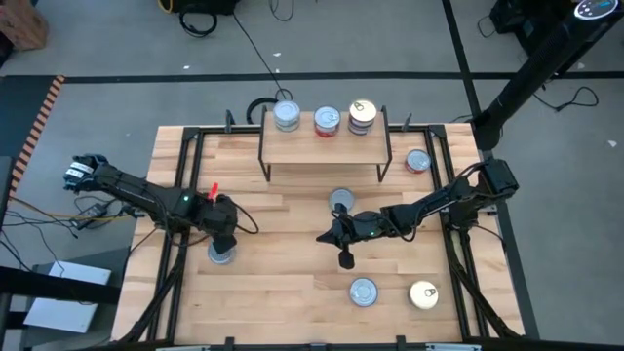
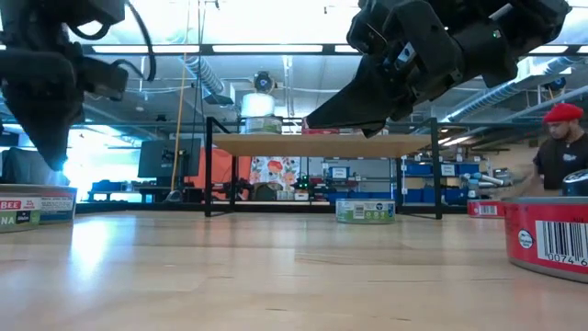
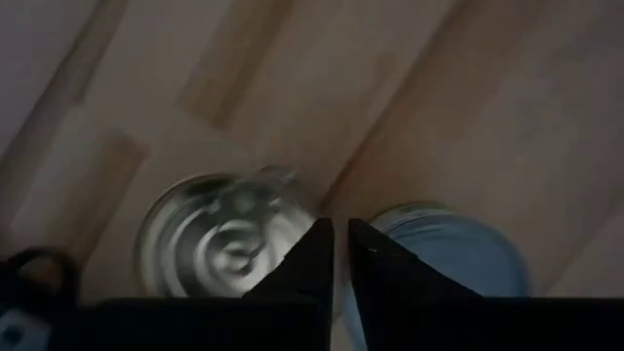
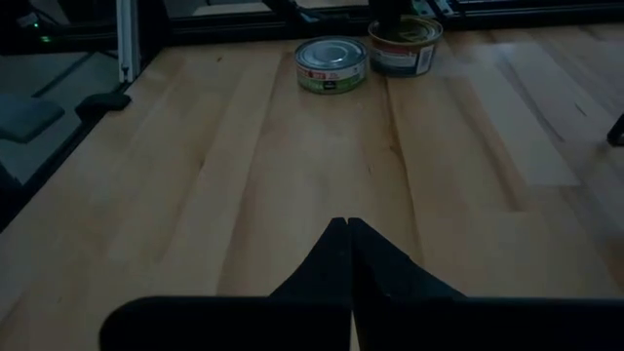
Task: Stack canned seafood by type on shelf
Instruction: Put the blue and pink tuna can on the shelf aligned with the blue and pink tuna cans
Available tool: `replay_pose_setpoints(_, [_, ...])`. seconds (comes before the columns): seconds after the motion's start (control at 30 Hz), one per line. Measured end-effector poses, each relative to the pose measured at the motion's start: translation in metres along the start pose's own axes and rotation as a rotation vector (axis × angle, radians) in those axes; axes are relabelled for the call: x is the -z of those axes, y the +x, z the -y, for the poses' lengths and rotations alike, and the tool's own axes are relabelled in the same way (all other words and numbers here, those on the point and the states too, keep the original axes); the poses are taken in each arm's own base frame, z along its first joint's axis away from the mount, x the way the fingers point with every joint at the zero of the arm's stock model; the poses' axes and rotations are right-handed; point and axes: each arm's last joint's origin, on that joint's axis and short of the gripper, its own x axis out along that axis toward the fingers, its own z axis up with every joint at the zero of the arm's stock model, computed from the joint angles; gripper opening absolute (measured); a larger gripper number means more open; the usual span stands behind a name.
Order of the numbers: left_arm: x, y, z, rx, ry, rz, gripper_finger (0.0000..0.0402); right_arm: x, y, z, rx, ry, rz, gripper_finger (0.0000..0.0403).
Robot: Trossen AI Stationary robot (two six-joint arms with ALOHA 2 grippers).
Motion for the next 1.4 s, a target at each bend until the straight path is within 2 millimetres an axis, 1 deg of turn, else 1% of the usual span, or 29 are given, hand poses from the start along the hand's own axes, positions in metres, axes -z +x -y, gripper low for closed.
replay_pose_setpoints(0.13, [0.002,0.004,-0.001,-0.059,-0.023,-0.047,0.0067,0.000,0.000,0.000,0.000,0.000,0.000,0.0002])
replay_pose_setpoints(0.33, [0.000,0.013,0.004,-0.074,-0.004,-0.087,0.0103,0.000,0.000,0.000,0.000,0.000,0.000,0.0002])
replay_pose_setpoints(0.47, [-0.001,0.020,0.007,-0.112,0.003,-0.119,0.0112,0.000,0.000,0.000,0.000,0.000,-0.001,0.0002])
replay_pose_setpoints(0.7, [-0.004,0.031,0.010,-0.191,0.024,-0.134,0.0112,0.000,0.000,0.000,0.000,0.000,-0.001,0.0002])
replay_pose_setpoints(0.77, [-0.005,0.032,0.011,-0.198,0.049,-0.119,0.0106,0.000,0.000,0.000,0.000,0.000,-0.001,0.0002])
replay_pose_setpoints(0.87, [-0.009,0.034,0.014,-0.175,0.086,-0.069,0.0083,0.000,0.000,0.000,0.000,0.000,-0.002,0.0002])
replay_pose_setpoints(1.07, [-0.016,0.035,0.022,-0.096,0.212,0.003,0.0012,0.000,0.000,0.000,0.016,0.000,-0.001,0.0002])
replay_pose_setpoints(1.23, [-0.024,0.035,0.033,-0.002,0.280,0.098,0.0004,0.001,0.000,0.001,0.017,-0.001,-0.006,0.0002])
replay_pose_setpoints(1.4, [-0.032,0.035,0.045,0.146,0.356,0.175,0.0002,0.001,0.000,0.001,0.017,-0.001,-0.007,0.0002])
